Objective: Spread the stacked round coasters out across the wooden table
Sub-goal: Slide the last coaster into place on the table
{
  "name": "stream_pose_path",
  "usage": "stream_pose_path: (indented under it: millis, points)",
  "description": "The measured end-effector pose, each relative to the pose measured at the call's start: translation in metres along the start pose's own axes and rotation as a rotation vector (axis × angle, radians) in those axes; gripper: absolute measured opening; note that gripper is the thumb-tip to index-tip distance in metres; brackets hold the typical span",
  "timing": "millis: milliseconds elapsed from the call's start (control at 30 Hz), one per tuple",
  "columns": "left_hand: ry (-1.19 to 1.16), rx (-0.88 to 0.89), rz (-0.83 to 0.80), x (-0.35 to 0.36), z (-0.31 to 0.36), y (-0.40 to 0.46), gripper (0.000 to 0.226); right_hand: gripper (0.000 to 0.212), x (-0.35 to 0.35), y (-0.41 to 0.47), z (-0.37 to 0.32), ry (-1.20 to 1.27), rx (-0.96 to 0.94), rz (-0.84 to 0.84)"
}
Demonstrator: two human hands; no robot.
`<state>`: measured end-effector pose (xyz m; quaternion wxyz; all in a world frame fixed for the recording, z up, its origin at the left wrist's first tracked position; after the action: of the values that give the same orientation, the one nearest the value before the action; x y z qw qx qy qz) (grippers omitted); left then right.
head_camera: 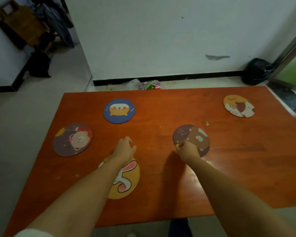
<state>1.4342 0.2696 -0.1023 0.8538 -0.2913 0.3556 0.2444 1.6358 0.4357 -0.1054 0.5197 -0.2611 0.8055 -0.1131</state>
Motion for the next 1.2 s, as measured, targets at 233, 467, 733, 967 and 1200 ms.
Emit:
stream_pose_path:
  millis: [233, 467, 733, 967, 1200]
  points:
    - [-0.049, -0.081, -0.041, 0.071, 0.093, 0.035, 0.028, 0.028, -0.076, 0.065, 0.071, 0.051, 0.092, 0.035]
    - [-0.013, -0.222, -0.02, 0.111, 0.132, 0.055, 0.035, 0.042, -0.086, 0.104, 0.094, 0.084, 0.113, -0.087]
    - [-0.158, -0.324, -0.009, 0.122, 0.131, 0.061, 0.035, 0.022, -0.066, 0.108, 0.091, 0.213, 0.168, -0.149]
    - [-0.317, -0.29, 0.033, 0.119, 0.14, 0.055, 0.028, 0.032, -0.077, 0.1, 0.093, 0.254, 0.125, -0.108]
    - [-0.479, -0.206, -0.02, 0.144, 0.203, 0.044, 0.034, 0.021, -0.135, 0.096, 0.143, 0.293, 0.127, 0.025]
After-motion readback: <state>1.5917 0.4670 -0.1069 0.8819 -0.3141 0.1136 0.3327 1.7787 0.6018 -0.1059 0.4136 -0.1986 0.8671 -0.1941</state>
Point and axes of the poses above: each hand's wrist, its own y-axis towards the middle knuckle, its own x-axis out of the palm, z = x × y, the point moved 6 cm from there along y, towards the middle knuckle, and after that the axes turned 7 degrees about x, right-handed, at the moved point
